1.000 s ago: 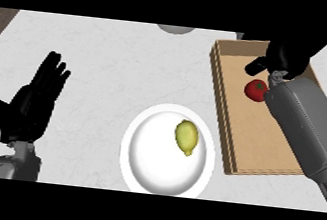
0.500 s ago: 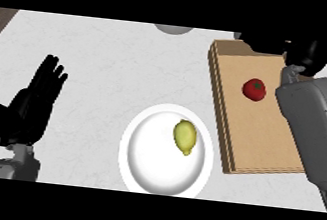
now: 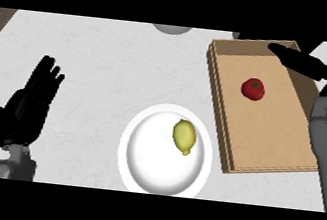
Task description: Pick the tomato from the plate and place it in the cardboard box
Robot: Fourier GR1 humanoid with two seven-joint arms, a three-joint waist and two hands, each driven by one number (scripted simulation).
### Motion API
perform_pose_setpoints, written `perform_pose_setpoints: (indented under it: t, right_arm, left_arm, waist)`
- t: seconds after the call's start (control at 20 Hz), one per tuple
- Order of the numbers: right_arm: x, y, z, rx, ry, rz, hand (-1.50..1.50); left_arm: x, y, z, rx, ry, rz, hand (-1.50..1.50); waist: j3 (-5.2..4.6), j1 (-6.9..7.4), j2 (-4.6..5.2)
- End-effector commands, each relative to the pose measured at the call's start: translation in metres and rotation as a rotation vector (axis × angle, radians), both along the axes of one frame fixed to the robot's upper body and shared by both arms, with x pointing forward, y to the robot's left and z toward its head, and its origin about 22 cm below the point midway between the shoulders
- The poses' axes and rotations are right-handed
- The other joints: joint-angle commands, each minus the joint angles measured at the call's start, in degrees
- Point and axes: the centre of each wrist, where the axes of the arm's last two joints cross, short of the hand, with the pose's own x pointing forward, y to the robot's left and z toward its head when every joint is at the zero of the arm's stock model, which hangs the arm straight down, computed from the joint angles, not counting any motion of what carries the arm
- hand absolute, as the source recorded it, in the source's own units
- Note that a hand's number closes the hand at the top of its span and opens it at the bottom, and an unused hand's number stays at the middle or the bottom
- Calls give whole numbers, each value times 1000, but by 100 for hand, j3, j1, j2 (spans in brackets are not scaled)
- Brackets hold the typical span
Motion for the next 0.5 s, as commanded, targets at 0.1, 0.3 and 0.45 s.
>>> perform_pose_setpoints:
  t: [0.1,0.3,0.45]
  right_arm:
    - [-44,-24,-12,48,-85,-59,-150]
    - [-64,-39,-20,34,-97,-61,-150]
    - [-69,-58,-41,26,-86,-58,-150]
  left_arm:
    - [10,-4,3,12,-1,-6,0]
    - [18,-9,-5,8,13,-22,0]
    - [1,-5,-3,2,9,-35,0]
  waist:
    - [-4,0,4]
    - [-5,28,13]
    - [-3,60,14]
